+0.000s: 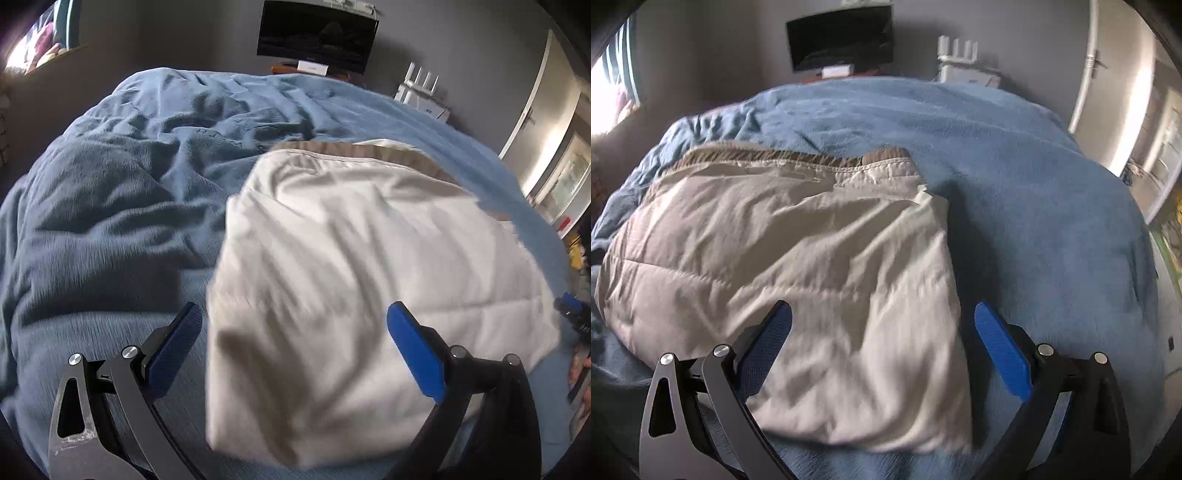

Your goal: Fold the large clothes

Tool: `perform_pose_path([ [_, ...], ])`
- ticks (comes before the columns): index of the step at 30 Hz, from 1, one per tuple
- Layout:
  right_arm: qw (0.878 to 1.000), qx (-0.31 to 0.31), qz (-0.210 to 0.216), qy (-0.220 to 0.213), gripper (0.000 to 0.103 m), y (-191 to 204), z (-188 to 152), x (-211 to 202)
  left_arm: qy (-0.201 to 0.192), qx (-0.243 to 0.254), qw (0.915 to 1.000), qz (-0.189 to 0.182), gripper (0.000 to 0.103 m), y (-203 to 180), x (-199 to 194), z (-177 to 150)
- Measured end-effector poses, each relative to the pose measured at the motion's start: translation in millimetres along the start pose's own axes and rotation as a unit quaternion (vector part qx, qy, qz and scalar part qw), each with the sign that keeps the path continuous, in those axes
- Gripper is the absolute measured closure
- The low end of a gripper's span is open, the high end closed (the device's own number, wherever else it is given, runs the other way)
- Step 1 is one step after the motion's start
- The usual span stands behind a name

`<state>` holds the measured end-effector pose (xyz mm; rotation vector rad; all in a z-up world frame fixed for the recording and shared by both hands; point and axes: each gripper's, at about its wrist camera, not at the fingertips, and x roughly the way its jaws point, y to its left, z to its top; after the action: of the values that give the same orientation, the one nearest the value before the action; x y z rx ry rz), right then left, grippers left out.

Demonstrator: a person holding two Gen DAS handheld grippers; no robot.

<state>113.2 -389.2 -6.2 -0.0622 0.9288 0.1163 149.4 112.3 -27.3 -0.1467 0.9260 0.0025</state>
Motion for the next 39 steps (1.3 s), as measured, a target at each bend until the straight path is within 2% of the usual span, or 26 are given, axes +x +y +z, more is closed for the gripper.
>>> perform_pose_path([
  [5,0.998,-0.048,-0.006,0.043,0.009,-12,27,42,0.029,0.029,0.9988,0.024,0.007,13,33,22],
  [8,0.996,-0.070,-0.016,0.052,0.009,-21,40,61,0.046,0.032,0.9984,0.012,0.006,23,51,33],
  [12,0.995,-0.078,-0.001,0.059,0.009,-29,50,83,0.061,0.041,0.9973,0.002,0.006,28,72,44],
  [15,0.996,-0.072,0.016,0.056,0.009,-37,50,98,0.064,0.032,0.9972,-0.021,0.006,36,84,41],
  [19,0.995,-0.002,0.078,0.060,0.009,-61,41,113,0.058,-0.024,0.9942,-0.087,0.006,60,96,30],
  [21,0.992,0.026,0.103,0.063,0.009,-70,39,114,0.051,-0.019,0.9931,-0.104,0.006,63,95,27],
  [24,0.984,0.058,0.152,0.073,0.016,-81,39,117,0.064,-0.027,0.9878,-0.139,0.012,67,98,27],
  [26,0.979,0.070,0.176,0.081,0.025,-84,40,118,0.077,-0.029,0.9840,-0.158,0.015,69,101,29],
  [30,0.964,0.104,0.221,0.104,0.027,-93,38,128,0.089,-0.036,0.9734,-0.208,0.028,75,106,31],
  [33,0.955,0.121,0.245,0.117,0.027,-97,39,140,0.095,-0.054,0.9663,-0.233,0.028,80,116,33],
  [39,0.942,0.149,0.277,0.122,0.027,-98,50,165,0.095,-0.071,0.9581,-0.261,0.027,77,135,42],
])
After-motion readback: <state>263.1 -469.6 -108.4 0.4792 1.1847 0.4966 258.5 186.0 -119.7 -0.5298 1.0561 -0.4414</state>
